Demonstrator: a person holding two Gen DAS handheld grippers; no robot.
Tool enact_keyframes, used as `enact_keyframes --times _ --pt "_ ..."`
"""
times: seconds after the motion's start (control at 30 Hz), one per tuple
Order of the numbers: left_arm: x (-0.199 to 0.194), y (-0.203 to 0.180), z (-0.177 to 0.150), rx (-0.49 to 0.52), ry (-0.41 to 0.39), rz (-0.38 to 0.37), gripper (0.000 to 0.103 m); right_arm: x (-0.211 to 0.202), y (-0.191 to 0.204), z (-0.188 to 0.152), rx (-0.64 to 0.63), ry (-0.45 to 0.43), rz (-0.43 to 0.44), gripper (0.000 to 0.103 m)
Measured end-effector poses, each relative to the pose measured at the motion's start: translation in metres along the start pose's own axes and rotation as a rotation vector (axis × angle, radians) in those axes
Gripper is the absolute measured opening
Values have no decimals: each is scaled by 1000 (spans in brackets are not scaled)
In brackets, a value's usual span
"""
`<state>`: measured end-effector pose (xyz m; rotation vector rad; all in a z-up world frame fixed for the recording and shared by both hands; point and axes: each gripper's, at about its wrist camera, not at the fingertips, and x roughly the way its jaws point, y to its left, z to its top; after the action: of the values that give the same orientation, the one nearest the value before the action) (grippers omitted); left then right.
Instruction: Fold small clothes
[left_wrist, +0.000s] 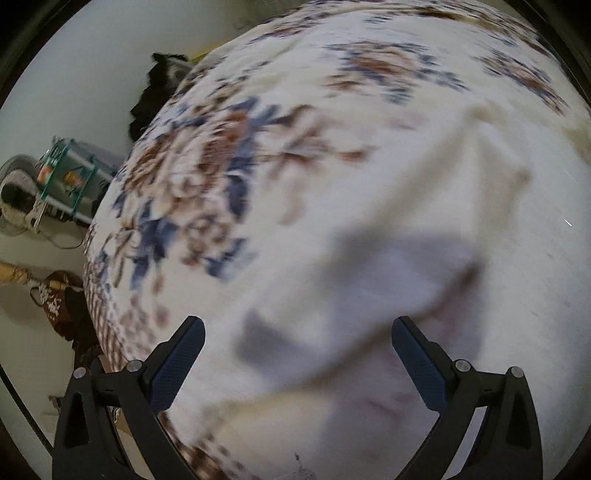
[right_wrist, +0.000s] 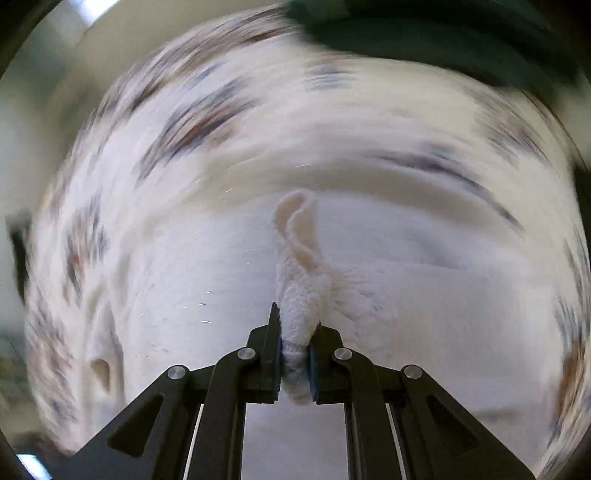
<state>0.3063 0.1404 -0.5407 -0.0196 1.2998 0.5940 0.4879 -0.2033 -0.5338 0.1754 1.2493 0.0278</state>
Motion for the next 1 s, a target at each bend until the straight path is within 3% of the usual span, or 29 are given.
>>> enact_keyframes --times 0.13,0.17,0.23,0.33,0.4,0.47,0.5,0.53,0.67,0.73,0.77,0.8,0.93,1.0 --pt "17 36 7 -65 31 -19 103 50 150 -3 -265 45 -2 11" --pt "19 43 8 -77 34 -26 103 50 150 -3 -265 45 -2 11" --pt "24 58 11 -102 40 -34 103 56 188 -14 -319 58 6 11" --pt "28 82 14 -134 49 -60 103 71 210 -28 -364 96 -45 14" --pt "27 96 12 -148 57 -87 103 73 206 -32 -354 126 -53 16" --pt "27 117 8 -173 76 -122 103 66 197 -30 -306 164 12 33" --pt "27 127 5 -186 84 -142 103 57 184 -29 -249 199 76 54" --pt "27 139 1 -204 90 -165 103 46 168 -30 -179 226 150 66" --pt "37 180 -21 -248 147 -247 103 3 99 -43 0 246 230 67" --pt "52 194 -36 -274 199 -295 103 -20 47 -64 83 262 190 67" --pt "62 198 -44 -290 236 -332 103 -20 47 -64 83 262 190 67" --pt "73 201 -52 -313 272 -370 103 -28 11 -85 148 290 161 68" --pt "108 191 -73 -382 381 -489 98 -23 -30 -112 216 348 119 68" --pt "111 176 -72 -350 379 -478 97 -11 -38 -125 223 384 80 68"
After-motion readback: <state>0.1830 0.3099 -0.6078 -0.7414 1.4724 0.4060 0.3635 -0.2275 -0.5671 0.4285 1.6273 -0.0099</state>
